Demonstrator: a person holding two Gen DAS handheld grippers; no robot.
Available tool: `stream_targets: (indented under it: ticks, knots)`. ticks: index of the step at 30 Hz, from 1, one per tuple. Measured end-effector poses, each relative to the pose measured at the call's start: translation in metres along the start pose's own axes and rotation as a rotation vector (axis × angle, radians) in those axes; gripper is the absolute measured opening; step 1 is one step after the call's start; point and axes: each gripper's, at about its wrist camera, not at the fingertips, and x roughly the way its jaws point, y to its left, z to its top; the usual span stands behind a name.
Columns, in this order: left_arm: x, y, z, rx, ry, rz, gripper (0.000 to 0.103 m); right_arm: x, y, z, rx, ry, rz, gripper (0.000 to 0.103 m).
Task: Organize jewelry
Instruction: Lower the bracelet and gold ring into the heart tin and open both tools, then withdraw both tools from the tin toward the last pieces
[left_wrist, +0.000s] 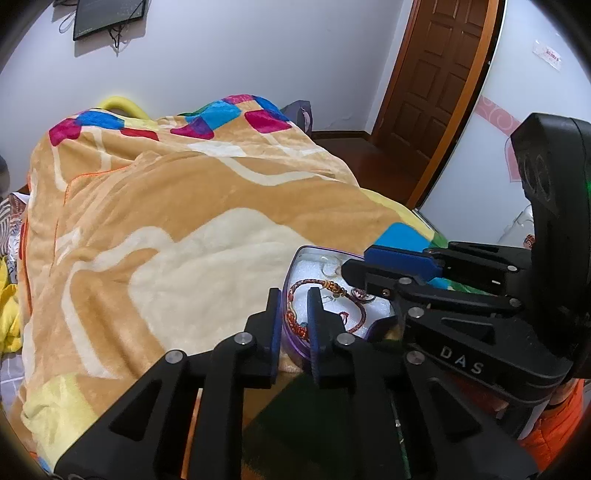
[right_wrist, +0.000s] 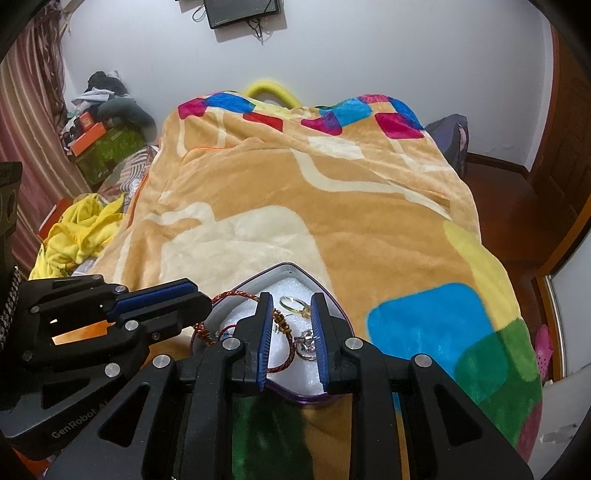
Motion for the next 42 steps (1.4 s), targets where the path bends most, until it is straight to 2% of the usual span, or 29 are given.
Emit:
stream_targets:
  ticks: [8,11,13,15,24,31,42]
  knots:
    - [-0.025,-0.007,0.000,0.023,-0.036,0.014,0.019,-0.022,0.006,0.000,-0.010,-0.031,-0.015,0.023]
    - [-0.038,-0.010,-0.001,0.027,-0.055,0.017,0.020,-0.037,0.009,0.000,-0.012,-0.063,-0.030,0.032]
    - [-0.047,-0.012,-0.002,0.029,-0.067,0.020,0.024,-0.045,0.011,-0.001,-0.016,-0.086,-0.040,0.036]
    - [-0.056,-0.014,-0.004,0.032,-0.080,0.027,0.033,-0.055,0.014,-0.002,-0.017,-0.106,-0.044,0.036]
    - [-0.090,-0.021,-0.020,0.053,-0.102,0.048,0.041,-0.096,0.028,-0.018,-0.018,-0.173,-0.048,0.036]
    - [-0.094,-0.025,-0.048,0.060,-0.045,0.045,0.041,-0.104,0.034,-0.040,-0.002,-0.165,-0.053,0.036]
    - [-0.069,-0.045,-0.101,0.074,0.090,-0.008,0.041,-0.094,0.028,-0.083,0.065,-0.070,-0.052,0.036]
